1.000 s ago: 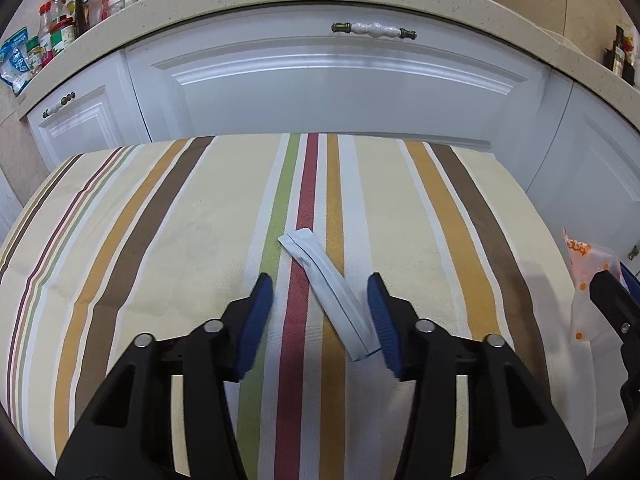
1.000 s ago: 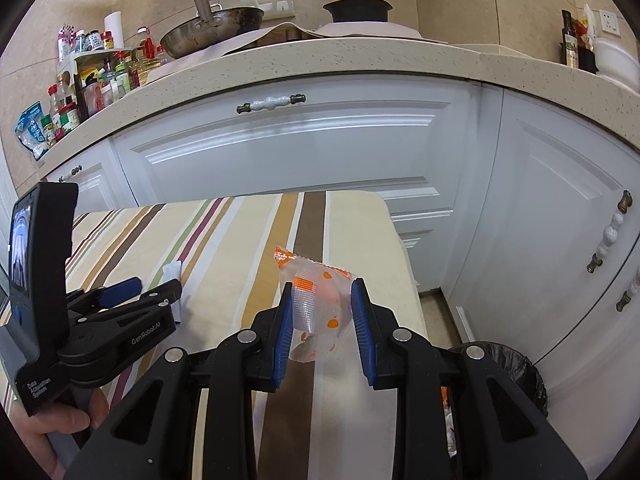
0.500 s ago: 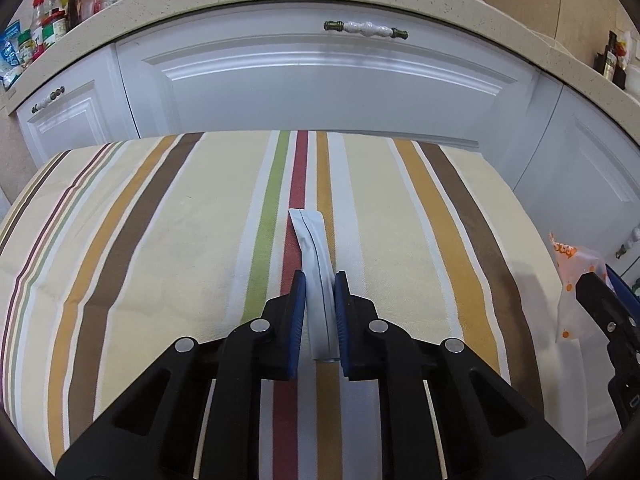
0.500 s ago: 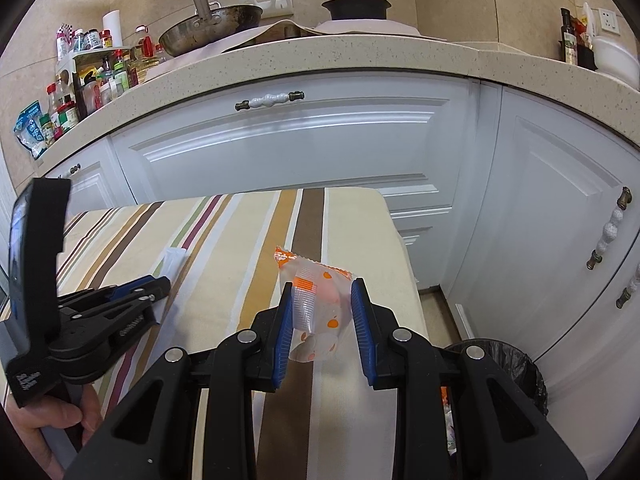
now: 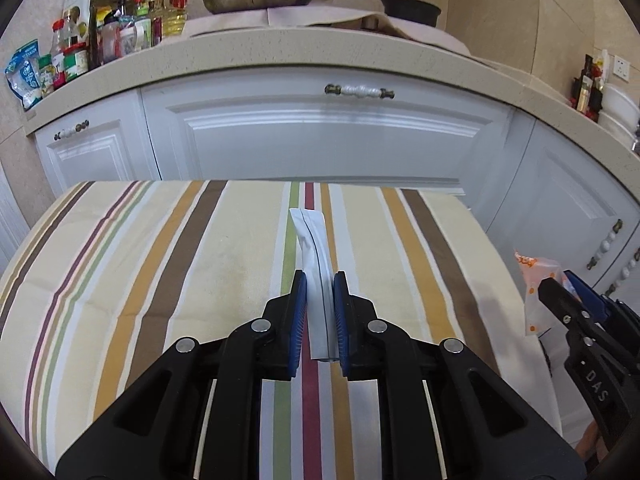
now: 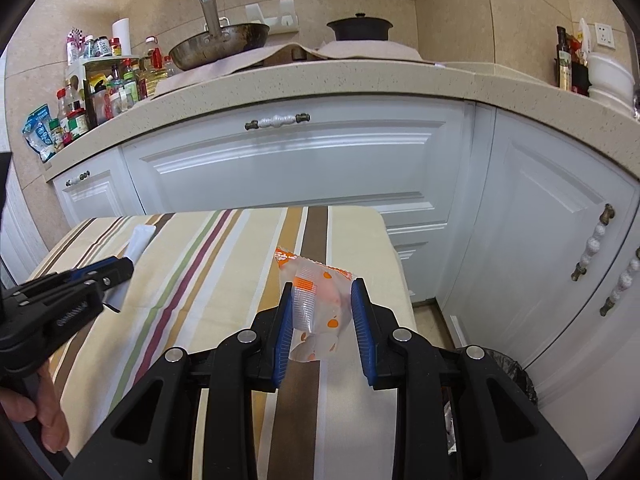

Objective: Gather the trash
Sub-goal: 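Lift the wrapper and white strip and carry both toward the black bin, then open both grippers over the black bin to drop wrapper and strip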

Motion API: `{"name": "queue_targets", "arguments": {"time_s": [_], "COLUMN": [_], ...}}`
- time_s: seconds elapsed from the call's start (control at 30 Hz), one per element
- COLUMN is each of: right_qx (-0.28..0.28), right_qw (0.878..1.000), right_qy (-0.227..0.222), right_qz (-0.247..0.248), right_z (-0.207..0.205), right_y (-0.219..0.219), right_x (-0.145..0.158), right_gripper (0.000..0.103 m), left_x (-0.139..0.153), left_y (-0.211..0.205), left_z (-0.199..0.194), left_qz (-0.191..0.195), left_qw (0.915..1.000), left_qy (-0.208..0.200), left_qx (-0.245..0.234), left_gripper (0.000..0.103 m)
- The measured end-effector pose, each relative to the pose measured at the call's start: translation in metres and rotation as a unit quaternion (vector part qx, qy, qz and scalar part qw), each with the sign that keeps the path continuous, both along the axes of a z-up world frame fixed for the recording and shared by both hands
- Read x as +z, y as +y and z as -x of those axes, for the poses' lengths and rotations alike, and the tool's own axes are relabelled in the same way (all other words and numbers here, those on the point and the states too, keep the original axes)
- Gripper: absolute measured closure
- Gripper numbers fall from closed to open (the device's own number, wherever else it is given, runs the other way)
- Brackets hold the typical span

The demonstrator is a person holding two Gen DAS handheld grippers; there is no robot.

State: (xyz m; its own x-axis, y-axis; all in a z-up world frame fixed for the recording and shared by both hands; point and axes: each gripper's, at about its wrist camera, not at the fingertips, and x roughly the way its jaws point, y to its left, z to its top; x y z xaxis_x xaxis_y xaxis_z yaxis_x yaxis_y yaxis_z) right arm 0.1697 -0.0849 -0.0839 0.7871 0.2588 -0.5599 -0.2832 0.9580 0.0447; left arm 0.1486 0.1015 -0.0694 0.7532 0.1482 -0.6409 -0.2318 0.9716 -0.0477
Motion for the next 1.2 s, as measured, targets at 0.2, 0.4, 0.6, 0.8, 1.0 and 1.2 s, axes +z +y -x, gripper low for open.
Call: {"name": "queue_targets", "arguments": {"time_s": [0.2,0.4,0.6,0.8,1.0,1.2], "right_qx": [-0.012,-0.035,-0.064,-0.098,-0.133,-0.158], "right_qw": [1.000,0.999,0.997,0.995,0.991,0.987], "right_qy": [-0.013,-0.024,-0.030,-0.034,-0.033,-0.027], "right_qz": [0.003,0.005,0.007,0.010,0.011,0.011], "right_z": [0.017,0.032,0.045,0.059,0.068,0.068], "right_y": [-0.012,-0.035,-0.063,-0.096,-0.131,-0.159], "right_x": [0.011,0.020,0.026,0.026,0.023,0.018], "right_gripper": [0.074,0.074,0.074,0.074,0.074,0.074], "left_x": [0.022,0.037,0.044,0.044,0.037,0.024], "left_y": [-0.017,-0.045,-0.082,-0.121,-0.160,-0.198], "left_z": [0.020,0.036,0.045,0.048,0.048,0.041], "left_qz": [-0.003,-0.002,-0.003,-0.001,-0.008,-0.019], "left_qw": [0.9994,0.9974,0.9937,0.9892,0.9837,0.9774], "left_qy": [-0.024,-0.042,-0.051,-0.050,-0.045,-0.033], "left_qx": [-0.023,-0.058,-0.100,-0.138,-0.174,-0.208], "left_gripper": [0.089,0.089,0.089,0.089,0.089,0.089]}}
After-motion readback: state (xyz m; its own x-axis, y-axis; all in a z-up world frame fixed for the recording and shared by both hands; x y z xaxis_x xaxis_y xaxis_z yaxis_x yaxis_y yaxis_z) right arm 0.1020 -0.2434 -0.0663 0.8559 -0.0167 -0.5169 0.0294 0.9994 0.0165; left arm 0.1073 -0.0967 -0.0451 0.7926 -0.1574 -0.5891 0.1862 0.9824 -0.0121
